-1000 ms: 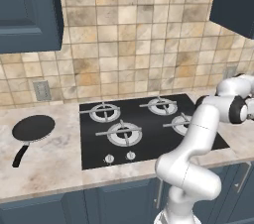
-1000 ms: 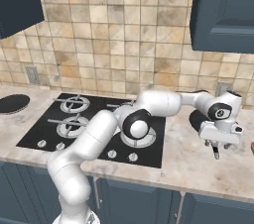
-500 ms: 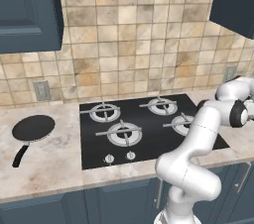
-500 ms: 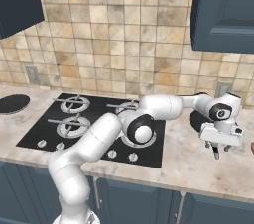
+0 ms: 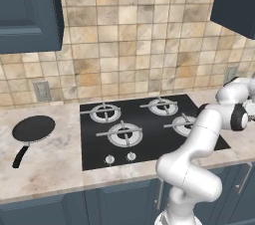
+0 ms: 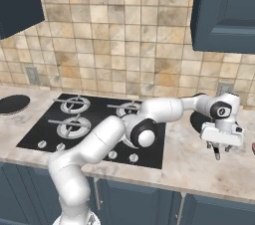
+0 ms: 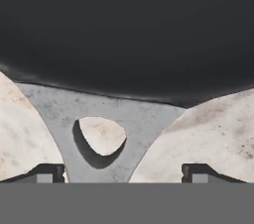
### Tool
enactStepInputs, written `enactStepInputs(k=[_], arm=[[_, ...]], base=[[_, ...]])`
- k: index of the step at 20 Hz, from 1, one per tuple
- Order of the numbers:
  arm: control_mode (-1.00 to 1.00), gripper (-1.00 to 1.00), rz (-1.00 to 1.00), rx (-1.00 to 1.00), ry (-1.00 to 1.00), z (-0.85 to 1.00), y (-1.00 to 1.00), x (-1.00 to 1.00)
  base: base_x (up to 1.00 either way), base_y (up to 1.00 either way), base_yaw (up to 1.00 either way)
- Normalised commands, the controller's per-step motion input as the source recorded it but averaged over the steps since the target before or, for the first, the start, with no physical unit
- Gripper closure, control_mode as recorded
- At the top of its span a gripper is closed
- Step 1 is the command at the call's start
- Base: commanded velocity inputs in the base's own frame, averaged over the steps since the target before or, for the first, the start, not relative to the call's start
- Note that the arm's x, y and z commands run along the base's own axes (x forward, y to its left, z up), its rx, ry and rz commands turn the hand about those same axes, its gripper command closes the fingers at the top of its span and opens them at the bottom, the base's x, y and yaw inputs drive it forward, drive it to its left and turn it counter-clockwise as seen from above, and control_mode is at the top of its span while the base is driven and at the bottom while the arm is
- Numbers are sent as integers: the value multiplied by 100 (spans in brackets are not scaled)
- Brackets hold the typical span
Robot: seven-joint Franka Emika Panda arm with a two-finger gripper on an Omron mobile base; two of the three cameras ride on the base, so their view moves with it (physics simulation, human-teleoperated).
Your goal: Place both pans onto different burners. Then place the sweet potato and the steak on different pans.
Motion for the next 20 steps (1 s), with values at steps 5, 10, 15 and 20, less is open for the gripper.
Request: enactStepInputs(k=[5,10,15,20], arm=[[-100,100,0,0,3,-1,0,0],[-100,100,0,0,0,0,0,0],[-100,100,0,0,0,0,0,0],[-100,100,0,0,0,10,0,0]], base=[[0,0,0],[0,0,0],[0,0,0],[0,0,0]])
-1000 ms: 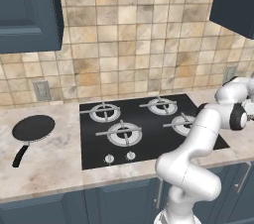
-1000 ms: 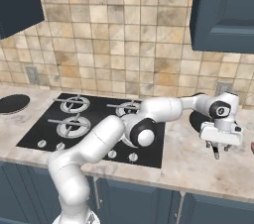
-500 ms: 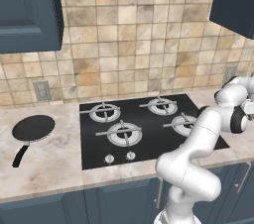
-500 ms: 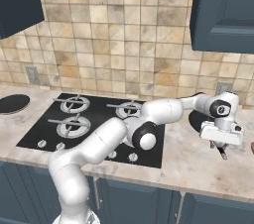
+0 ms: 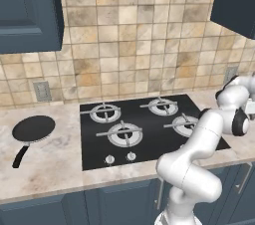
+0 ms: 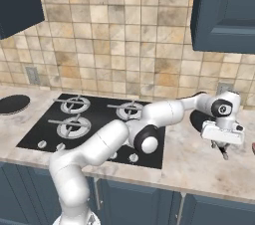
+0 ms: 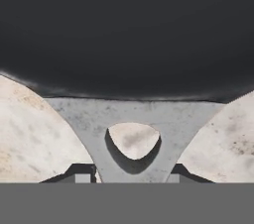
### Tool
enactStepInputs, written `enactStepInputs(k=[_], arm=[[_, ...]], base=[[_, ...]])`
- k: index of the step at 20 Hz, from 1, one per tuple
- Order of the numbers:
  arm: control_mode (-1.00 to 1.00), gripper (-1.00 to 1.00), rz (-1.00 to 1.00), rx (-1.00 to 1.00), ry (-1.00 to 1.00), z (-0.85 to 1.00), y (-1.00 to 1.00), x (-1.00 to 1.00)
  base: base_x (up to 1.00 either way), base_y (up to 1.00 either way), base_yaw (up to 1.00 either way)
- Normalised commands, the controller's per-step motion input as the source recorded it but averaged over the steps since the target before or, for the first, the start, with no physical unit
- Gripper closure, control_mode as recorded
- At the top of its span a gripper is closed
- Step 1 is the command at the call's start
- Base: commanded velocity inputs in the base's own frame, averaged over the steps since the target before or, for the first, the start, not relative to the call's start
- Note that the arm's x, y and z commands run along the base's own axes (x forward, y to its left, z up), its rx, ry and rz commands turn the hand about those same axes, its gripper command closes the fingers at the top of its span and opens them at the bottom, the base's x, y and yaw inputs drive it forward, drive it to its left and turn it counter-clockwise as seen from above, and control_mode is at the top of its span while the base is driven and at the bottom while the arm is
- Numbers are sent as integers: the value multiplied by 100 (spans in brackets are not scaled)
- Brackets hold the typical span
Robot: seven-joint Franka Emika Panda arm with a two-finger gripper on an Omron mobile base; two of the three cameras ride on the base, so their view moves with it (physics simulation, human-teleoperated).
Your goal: Place both pans onto different burners. Then place the sweet potato and the steak on different pans.
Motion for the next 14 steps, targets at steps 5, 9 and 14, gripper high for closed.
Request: enactStepInputs(k=[5,9,14], arm=[[-100,100,0,0,0,17,0,-6],[-100,100,0,0,0,7,9,-1],[-100,100,0,0,-2,0,5,-3]], base=[[0,0,0],[0,0,0],[0,0,0]])
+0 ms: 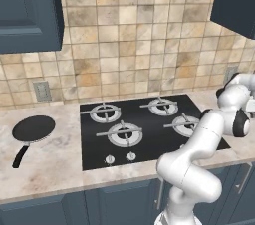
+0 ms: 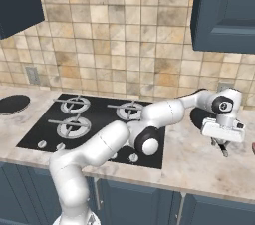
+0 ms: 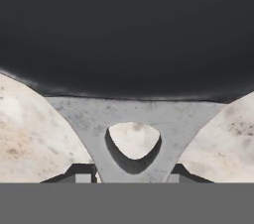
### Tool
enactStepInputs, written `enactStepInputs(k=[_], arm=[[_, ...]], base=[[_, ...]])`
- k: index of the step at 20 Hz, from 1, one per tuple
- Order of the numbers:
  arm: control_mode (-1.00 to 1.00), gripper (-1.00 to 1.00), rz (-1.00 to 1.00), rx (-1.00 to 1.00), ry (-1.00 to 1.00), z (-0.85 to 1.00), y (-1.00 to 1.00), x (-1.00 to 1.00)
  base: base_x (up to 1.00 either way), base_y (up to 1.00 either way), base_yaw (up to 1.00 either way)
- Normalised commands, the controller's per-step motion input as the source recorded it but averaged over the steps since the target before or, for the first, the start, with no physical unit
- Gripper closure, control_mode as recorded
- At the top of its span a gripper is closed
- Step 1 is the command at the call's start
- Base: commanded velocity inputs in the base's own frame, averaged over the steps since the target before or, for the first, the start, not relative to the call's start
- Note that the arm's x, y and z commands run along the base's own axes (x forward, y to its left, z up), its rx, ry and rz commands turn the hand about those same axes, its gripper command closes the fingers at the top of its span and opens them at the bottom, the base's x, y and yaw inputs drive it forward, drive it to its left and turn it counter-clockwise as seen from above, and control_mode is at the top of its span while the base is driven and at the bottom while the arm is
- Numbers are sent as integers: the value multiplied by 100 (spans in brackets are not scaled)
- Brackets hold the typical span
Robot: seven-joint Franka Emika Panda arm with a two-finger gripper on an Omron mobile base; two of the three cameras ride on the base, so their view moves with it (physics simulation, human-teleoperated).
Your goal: Place both pans onto different burners. Then place the sweet potato and the steak on different pans.
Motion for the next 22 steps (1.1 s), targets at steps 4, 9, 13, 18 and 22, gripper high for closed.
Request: enactStepInputs(k=[4,9,13,18,22], arm=[[-100,100,0,0,-6,7,14,-8],[-100,100,0,0,-7,23,26,-10],[-100,100,3,0,-5,16,52,-7],[-100,100,8,-5,-4,0,69,-12],[-100,100,10,-9,-11,-1,39,-20]], base=[[0,0,0],[0,0,0],[0,0,0],[0,0,0],[0,0,0]])
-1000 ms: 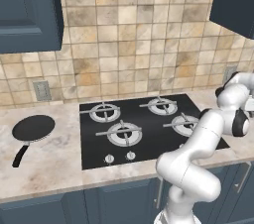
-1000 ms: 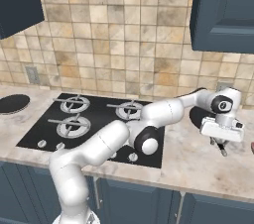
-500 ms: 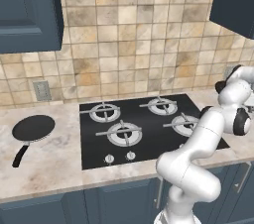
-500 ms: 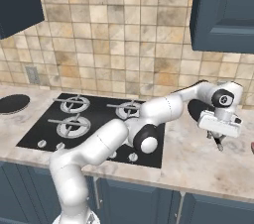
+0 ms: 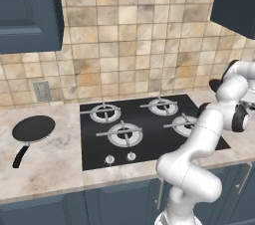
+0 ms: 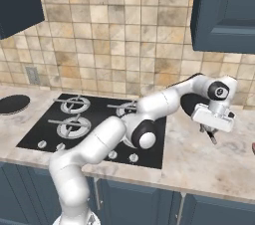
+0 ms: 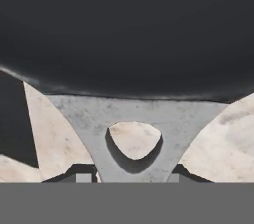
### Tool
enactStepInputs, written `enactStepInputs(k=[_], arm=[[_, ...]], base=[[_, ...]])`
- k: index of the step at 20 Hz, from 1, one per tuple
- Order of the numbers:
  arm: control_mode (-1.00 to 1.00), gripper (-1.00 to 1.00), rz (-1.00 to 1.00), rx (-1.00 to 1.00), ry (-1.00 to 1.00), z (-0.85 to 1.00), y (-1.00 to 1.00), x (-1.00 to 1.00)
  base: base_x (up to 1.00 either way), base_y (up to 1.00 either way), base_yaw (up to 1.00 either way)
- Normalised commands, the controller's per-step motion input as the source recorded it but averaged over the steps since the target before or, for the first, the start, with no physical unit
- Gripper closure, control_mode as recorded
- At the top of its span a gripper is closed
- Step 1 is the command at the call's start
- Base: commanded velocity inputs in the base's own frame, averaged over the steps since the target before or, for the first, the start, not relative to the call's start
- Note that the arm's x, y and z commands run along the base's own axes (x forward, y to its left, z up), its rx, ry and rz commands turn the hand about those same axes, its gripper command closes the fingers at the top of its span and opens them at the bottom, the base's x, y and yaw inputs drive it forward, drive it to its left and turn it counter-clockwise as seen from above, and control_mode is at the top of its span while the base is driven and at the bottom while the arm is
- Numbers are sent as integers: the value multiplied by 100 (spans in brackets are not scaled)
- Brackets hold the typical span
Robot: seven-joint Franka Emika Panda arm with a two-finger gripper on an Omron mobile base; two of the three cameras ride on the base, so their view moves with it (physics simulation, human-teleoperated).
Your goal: Place both pans onto different burners. Then place the sweet potato and the steak on different pans.
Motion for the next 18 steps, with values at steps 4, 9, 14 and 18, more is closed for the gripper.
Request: enactStepInputs(k=[4,9,14,18], arm=[[-100,100,10,-10,-22,-2,13,-32],[-100,100,11,-15,-20,-22,0,-18],[-100,100,13,-22,-22,-41,0,-23],[-100,100,15,-19,-23,-23,5,-30]], base=[[0,0,0],[0,0,0],[0,0,0],[0,0,0]])
